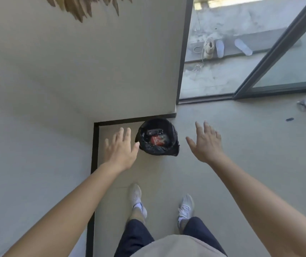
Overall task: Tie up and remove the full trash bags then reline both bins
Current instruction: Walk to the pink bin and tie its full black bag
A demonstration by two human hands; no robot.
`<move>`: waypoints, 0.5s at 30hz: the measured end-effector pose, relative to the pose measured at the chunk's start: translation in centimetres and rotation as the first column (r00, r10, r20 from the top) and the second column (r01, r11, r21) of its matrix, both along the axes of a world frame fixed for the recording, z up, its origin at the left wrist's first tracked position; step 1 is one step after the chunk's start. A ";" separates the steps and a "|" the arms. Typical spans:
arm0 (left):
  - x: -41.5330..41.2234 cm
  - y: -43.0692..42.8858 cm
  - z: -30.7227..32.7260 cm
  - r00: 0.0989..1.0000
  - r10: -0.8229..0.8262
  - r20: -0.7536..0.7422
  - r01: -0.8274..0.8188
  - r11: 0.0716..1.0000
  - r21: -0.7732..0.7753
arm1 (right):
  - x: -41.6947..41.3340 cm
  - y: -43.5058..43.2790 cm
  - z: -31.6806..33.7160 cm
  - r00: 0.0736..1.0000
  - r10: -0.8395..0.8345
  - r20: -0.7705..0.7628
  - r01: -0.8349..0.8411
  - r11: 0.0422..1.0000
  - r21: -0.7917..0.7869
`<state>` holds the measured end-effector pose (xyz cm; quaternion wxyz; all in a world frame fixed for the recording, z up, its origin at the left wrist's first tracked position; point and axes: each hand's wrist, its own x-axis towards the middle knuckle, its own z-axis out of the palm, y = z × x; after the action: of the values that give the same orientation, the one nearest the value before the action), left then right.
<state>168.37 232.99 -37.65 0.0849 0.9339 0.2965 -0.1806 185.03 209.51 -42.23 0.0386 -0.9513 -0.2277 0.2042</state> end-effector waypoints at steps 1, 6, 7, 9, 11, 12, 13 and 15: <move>0.6 0.7 -1.8 1.000 -0.010 -0.024 0.009 1.000 -0.026 | 0.3 0.5 -1.6 0.999 -0.035 -0.031 0.035 0.999 -0.011; 3.7 4.0 -15.1 0.995 -0.006 -0.102 -0.010 0.988 -0.151 | 1.8 3.1 -13.2 0.939 -0.274 -0.209 0.275 0.961 -0.027; 4.2 4.7 -18.4 0.994 0.004 -0.109 -0.022 0.986 -0.168 | 2.1 3.7 -16.2 0.923 -0.306 -0.235 0.308 0.951 -0.027; 5.2 5.7 -25.4 0.991 0.090 -0.095 -0.109 0.971 -0.213 | 2.7 4.7 -22.8 0.898 -0.352 -0.263 0.357 0.934 -0.032; 6.0 6.6 -32.3 0.953 0.290 -0.087 -0.303 0.910 -0.283 | 3.2 5.6 -29.5 0.870 -0.401 -0.288 0.409 0.912 -0.032; 6.3 7.2 -35.9 0.908 0.410 -0.091 -0.416 0.853 -0.316 | 3.4 6.0 -32.7 0.846 -0.434 -0.310 0.447 0.894 -0.032; 6.6 7.7 -39.2 0.845 0.526 -0.089 -0.523 0.782 -0.340 | 3.5 6.4 -35.8 0.818 -0.465 -0.339 0.485 0.874 -0.029; 6.9 8.7 -45.3 0.687 0.722 -0.079 -0.691 0.616 -0.379 | 3.7 7.2 -41.7 0.747 -0.525 -0.408 0.576 0.817 0.002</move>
<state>175.32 241.70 -82.97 0.3396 0.7130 0.5952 -0.1483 188.70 216.67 -83.93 0.2023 -0.9112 0.0634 0.3533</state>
